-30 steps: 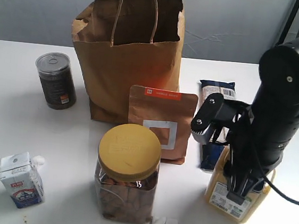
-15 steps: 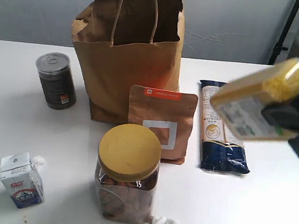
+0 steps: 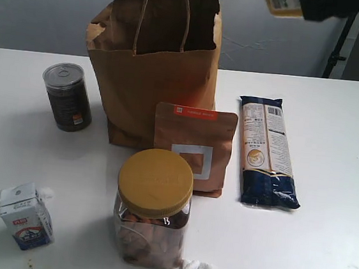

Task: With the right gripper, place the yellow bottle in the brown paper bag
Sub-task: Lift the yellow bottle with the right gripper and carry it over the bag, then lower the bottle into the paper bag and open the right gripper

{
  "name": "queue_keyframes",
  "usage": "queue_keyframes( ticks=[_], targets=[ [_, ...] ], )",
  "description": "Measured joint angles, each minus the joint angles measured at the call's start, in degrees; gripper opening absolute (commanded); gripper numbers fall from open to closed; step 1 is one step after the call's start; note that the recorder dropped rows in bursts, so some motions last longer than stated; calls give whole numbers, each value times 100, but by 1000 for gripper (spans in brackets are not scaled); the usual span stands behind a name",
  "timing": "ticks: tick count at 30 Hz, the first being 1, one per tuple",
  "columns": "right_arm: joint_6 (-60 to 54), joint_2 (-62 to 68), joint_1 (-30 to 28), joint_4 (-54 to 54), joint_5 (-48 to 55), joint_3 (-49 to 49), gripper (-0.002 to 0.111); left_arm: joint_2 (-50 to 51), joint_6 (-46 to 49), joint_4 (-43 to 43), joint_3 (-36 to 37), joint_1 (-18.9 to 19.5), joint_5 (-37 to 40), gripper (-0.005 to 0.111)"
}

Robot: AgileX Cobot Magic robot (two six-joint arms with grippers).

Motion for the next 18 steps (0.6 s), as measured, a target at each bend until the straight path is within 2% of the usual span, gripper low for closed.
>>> queue_keyframes(
  ticks=[10, 18],
  targets=[
    [43, 1619, -26, -87, 5, -2036, 0, 0, 0, 0, 0, 0, 0, 0],
    [-89, 2516, 399, 167, 164, -2613, 0, 0, 0, 0, 0, 0, 0, 0]
  ],
)
